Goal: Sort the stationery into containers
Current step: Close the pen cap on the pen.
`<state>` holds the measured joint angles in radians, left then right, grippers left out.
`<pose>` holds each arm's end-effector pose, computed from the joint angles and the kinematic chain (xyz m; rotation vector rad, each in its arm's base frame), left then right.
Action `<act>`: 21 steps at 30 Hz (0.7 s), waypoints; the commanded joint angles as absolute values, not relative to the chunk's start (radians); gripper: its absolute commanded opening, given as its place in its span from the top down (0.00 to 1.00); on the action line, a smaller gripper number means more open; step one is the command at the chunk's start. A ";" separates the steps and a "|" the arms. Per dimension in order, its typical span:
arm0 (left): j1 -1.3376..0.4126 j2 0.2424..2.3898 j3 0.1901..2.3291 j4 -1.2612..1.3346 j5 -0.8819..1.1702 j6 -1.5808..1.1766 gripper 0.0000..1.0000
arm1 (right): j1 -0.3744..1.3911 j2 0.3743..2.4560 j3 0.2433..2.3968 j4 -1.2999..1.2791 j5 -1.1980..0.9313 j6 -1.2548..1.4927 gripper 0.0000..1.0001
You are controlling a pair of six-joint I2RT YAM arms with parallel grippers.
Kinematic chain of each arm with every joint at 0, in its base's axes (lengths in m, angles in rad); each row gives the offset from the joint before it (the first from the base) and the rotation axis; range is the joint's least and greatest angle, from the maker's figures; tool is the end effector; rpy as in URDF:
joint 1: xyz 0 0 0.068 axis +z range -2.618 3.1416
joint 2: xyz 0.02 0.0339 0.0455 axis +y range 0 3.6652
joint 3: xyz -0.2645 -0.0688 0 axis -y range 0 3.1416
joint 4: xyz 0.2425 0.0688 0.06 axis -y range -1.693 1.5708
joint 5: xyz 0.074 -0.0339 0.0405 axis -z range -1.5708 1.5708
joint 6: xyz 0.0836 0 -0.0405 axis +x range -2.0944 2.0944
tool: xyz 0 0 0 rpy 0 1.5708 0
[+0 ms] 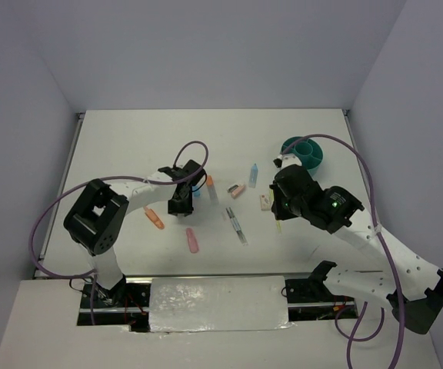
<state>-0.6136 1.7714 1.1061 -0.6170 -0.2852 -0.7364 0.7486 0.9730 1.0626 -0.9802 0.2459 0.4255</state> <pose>0.2951 -0.1791 0.1224 -0.2251 2.7311 0.0584 0.1639 0.1245 0.2930 -0.2866 2.4210 0.2268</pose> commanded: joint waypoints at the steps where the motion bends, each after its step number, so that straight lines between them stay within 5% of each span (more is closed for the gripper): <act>1: -0.617 1.796 1.088 -0.589 -0.307 -0.736 0.57 | 0.756 0.976 1.120 -0.993 0.235 0.414 1.00; 7: -0.618 1.799 1.052 -0.558 -0.270 -0.755 0.64 | 0.756 0.969 1.129 -0.986 0.225 0.426 1.00; 9: -0.620 1.789 1.048 -0.558 -0.252 -0.753 0.77 | 0.755 0.969 1.138 -0.992 0.233 0.426 1.00; 16: -0.667 1.733 1.054 -0.590 -0.230 -0.784 0.99 | 0.756 0.971 1.150 -0.983 0.232 0.439 1.00; 21: -0.724 1.657 1.156 -0.649 -0.180 -0.807 1.00 | 0.756 0.976 1.135 -0.922 0.138 0.459 1.00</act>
<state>-0.6910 1.7355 1.0874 -0.6025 -0.2375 -0.7715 0.7486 0.9737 1.1065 -0.9833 0.2001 0.4377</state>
